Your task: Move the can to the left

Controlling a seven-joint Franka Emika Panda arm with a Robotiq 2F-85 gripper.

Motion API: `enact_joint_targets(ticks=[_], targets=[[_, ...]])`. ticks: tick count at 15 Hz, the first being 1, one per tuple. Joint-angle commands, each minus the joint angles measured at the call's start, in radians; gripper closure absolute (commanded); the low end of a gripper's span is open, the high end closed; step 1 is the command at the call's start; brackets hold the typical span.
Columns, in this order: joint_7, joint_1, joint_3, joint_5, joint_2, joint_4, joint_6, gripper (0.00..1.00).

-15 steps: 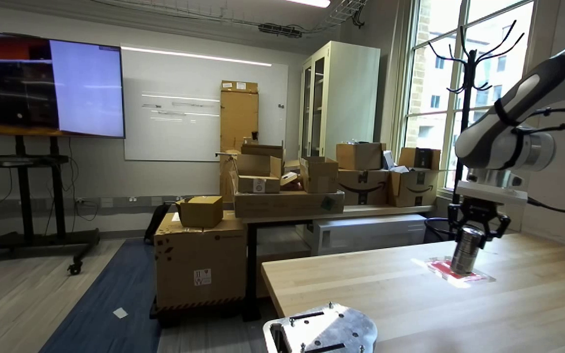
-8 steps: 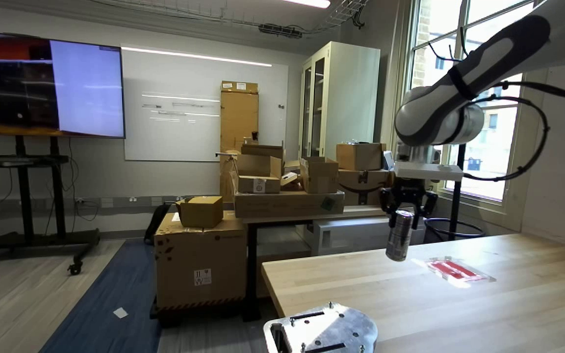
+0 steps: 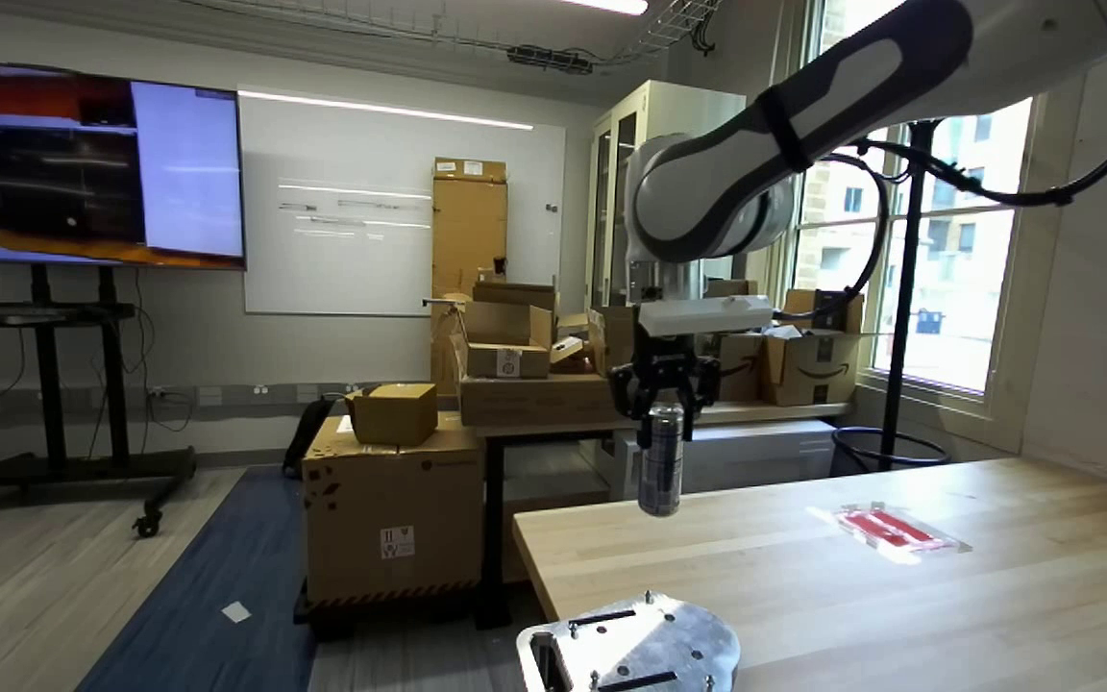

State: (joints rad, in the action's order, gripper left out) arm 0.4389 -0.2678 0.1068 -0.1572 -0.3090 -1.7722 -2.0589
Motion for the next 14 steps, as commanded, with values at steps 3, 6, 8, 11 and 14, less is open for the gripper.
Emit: enact_joint_targets(ticks=[3, 6, 8, 11, 14], targets=[[-0.064, -0.022, -0.004, 0.007, -0.217, 0.206, 0.069, 0.67], [-0.081, -0.009, -0.019, 0.028, -0.274, 0.233, 0.061, 0.67], [-0.088, -0.003, -0.027, 0.042, -0.294, 0.237, 0.054, 0.67], [-0.098, 0.007, -0.028, 0.066, -0.289, 0.21, 0.03, 0.67], [-0.105, 0.008, -0.022, 0.096, -0.27, 0.172, -0.002, 0.67]])
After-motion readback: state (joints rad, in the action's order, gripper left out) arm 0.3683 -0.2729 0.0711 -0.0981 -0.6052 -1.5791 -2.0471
